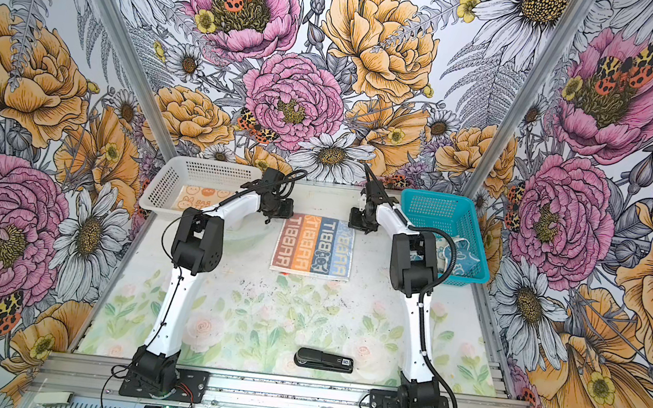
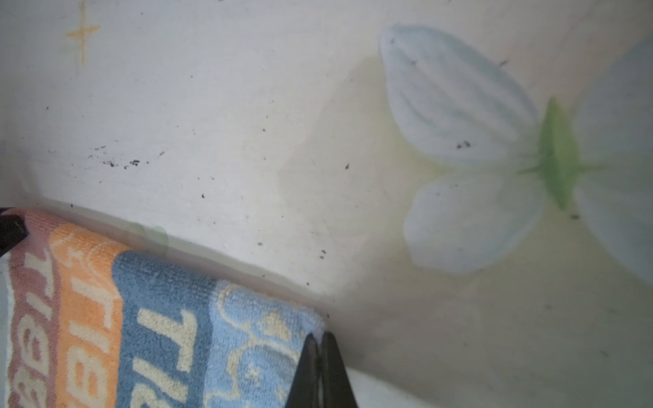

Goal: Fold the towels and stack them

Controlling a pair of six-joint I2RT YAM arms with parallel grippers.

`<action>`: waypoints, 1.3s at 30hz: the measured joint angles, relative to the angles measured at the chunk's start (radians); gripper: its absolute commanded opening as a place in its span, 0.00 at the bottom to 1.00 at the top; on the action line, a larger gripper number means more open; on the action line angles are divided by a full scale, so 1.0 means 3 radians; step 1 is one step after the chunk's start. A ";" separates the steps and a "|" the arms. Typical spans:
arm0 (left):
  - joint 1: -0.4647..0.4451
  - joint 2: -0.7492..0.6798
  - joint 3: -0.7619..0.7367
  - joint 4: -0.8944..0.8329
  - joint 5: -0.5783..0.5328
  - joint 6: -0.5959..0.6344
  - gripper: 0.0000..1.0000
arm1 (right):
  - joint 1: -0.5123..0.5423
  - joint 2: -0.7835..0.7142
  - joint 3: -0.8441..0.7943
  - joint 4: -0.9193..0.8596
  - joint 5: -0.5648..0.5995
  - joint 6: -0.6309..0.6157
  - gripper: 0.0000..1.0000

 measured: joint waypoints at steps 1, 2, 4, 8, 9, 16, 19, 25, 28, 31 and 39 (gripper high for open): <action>0.0000 0.0000 0.0000 -0.0004 0.0000 0.0003 0.19 | 0.0000 0.0000 0.0000 0.0000 0.0000 0.0000 0.00; 0.0000 0.0001 0.0000 -0.0005 0.0000 0.0004 0.18 | 0.0000 0.0000 0.0000 0.0000 0.0000 0.0000 0.00; 0.0003 0.0006 0.0000 -0.0005 0.0001 0.0020 0.16 | 0.0000 0.0000 0.0000 0.0000 0.0000 0.0000 0.00; 0.0022 0.0015 0.0008 -0.0006 0.0008 0.0061 0.08 | -0.0024 0.0000 0.0000 0.0000 -0.0010 0.0000 0.00; 0.0027 0.0028 0.0023 -0.0006 0.0015 0.0066 0.04 | -0.0034 0.0000 0.0000 0.0000 -0.0017 0.0000 0.00; 0.0033 0.0066 0.0108 -0.0031 0.0065 0.0076 0.00 | -0.0093 0.0000 0.0000 -0.0015 -0.0108 -0.0014 0.00; 0.0020 0.0066 0.0121 -0.0031 0.0067 0.0076 0.00 | -0.0117 0.0000 0.0000 -0.0031 -0.0151 -0.0025 0.00; 0.0014 0.0048 0.0120 -0.0032 0.0075 0.0078 0.00 | -0.0154 -0.0034 -0.0003 -0.0086 -0.0226 -0.0078 0.00; 0.0015 -0.0037 0.0076 -0.0043 0.0075 0.0080 0.00 | -0.0154 -0.0108 -0.0033 -0.0089 -0.0257 -0.0089 0.00; 0.0015 -0.0186 -0.0011 -0.0056 0.0075 0.0085 0.00 | -0.0154 -0.0237 -0.0107 -0.0100 -0.0303 -0.0090 0.00; 0.0014 -0.0647 -0.0423 -0.0034 0.0074 0.0090 0.00 | -0.0153 -0.0581 -0.0429 -0.0095 -0.0425 -0.0092 0.00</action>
